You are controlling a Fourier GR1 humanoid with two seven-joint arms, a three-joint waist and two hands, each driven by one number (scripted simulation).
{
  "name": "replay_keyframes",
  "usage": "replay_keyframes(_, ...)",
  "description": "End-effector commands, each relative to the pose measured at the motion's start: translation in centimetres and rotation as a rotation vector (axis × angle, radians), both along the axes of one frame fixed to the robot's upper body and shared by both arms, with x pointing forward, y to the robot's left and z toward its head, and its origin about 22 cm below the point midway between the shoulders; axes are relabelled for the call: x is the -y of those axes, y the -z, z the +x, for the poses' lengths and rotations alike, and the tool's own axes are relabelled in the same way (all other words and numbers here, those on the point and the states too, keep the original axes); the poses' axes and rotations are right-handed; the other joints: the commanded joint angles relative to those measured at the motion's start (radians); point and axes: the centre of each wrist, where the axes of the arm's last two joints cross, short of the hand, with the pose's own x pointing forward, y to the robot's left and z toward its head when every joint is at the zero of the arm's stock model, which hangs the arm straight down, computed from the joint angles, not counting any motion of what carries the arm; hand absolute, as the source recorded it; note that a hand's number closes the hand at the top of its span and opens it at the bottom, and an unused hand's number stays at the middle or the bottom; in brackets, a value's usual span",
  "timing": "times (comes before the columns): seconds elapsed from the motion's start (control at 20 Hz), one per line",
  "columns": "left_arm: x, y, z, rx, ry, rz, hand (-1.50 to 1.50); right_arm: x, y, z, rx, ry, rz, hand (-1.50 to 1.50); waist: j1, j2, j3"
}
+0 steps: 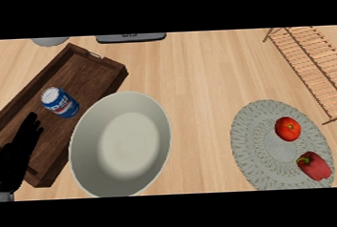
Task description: Pick the bell pepper from the placemat and place it in the tiered shelf
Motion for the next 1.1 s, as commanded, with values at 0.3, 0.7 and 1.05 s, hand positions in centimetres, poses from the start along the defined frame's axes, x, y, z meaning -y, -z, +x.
replay_keyframes(0.3,0.8,-1.5,1.2,0.042,0.02,0.022,0.0,1.4,-5.3,-2.5,-0.319,0.043,-0.565,-1.5,0.024,0.008,-0.002)
replay_keyframes(0.7,1.5,-0.5,1.7,0.008,0.033,0.009,0.0,-2.4,-4.9,0.1,-0.408,0.096,-0.796,-1.5,0.034,0.006,0.002)
replay_keyframes(1.05,0.7,-0.6,1.6,0.004,0.035,-0.008,0.0,-1.9,-5.2,5.6,-0.486,0.121,-0.837,-1.5,0.033,0.005,0.003)
